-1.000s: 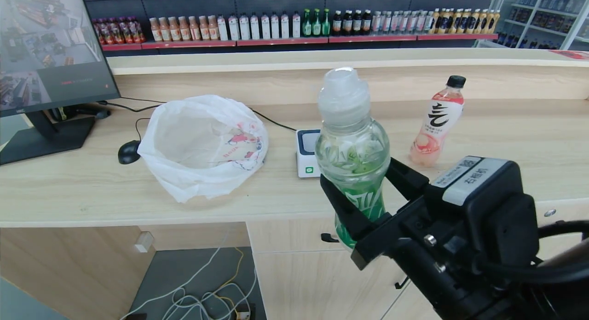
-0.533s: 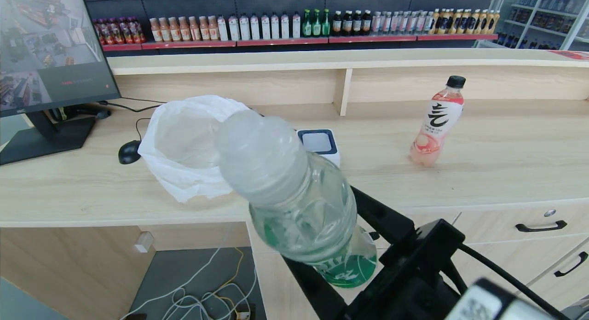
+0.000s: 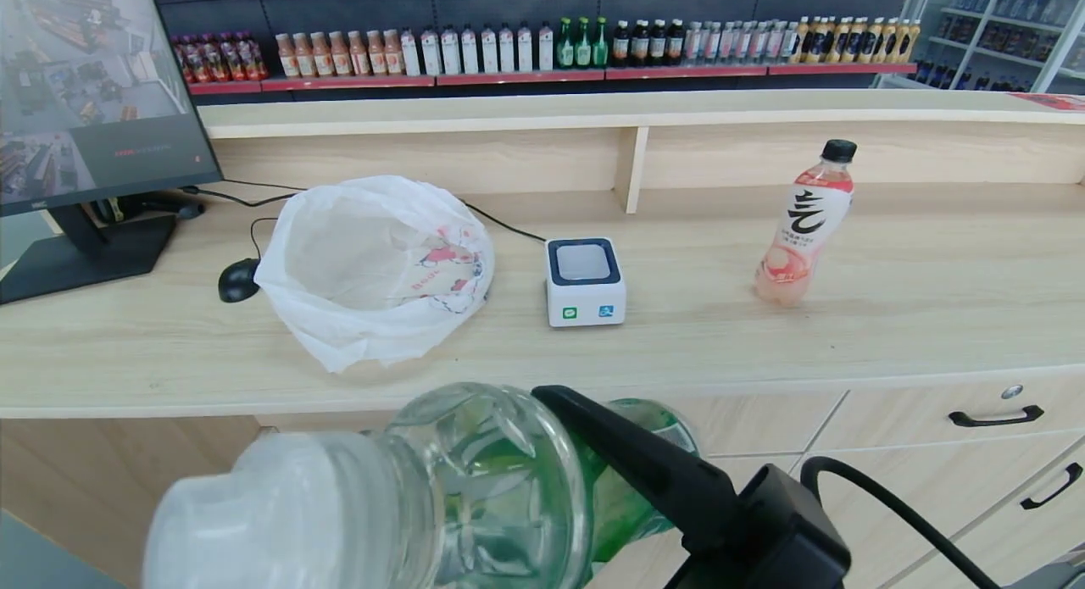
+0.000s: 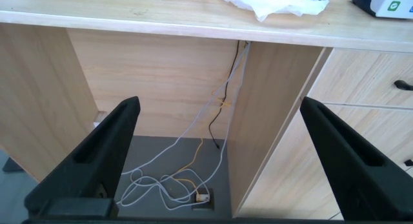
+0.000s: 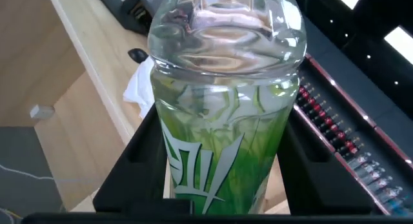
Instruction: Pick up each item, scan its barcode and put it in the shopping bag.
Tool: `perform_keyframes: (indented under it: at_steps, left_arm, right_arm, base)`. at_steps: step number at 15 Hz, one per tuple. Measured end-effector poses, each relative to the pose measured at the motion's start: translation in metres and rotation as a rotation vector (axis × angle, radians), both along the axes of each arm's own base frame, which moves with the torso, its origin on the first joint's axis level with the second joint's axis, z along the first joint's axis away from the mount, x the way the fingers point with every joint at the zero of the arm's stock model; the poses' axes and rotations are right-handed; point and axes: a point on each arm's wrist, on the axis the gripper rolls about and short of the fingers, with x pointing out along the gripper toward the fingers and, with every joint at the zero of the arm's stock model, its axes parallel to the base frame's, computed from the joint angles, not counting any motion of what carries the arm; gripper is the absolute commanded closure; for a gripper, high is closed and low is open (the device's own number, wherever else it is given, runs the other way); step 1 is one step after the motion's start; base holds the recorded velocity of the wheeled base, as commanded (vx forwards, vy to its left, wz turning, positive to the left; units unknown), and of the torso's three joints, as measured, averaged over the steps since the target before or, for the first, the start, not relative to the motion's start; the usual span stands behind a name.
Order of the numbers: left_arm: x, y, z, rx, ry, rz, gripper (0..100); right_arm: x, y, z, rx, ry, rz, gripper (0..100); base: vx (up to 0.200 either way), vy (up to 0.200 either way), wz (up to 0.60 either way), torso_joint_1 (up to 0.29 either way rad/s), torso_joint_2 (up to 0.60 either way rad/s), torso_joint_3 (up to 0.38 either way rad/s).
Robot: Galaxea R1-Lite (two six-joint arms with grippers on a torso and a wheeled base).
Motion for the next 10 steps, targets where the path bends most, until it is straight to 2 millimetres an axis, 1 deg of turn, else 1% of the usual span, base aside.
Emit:
perform_keyframes:
  at_steps: [4, 8, 10]
  left_arm:
    - [0.0, 0.0, 0.0, 0.0, 0.001, 0.0, 0]
    - [0.0, 0.0, 0.0, 0.0, 0.001, 0.0, 0]
    - [0.0, 0.0, 0.0, 0.0, 0.001, 0.0, 0]
  right_arm:
    - [0.0, 0.003, -0.001, -0.075, -0.094, -0.038, 100]
    - [-0.005, 0.01, 0.009, -0.094, -0.194, -0.047, 100]
    - [-0.007, 0.011, 0.011, -0.106, -0.246, -0.014, 100]
  base:
    - [0.0, 0.0, 0.0, 0.0, 0.0, 0.0]
    - [0.0, 0.0, 0.0, 0.0, 0.0, 0.0]
    - [0.0, 0.0, 0.0, 0.0, 0.0, 0.0]
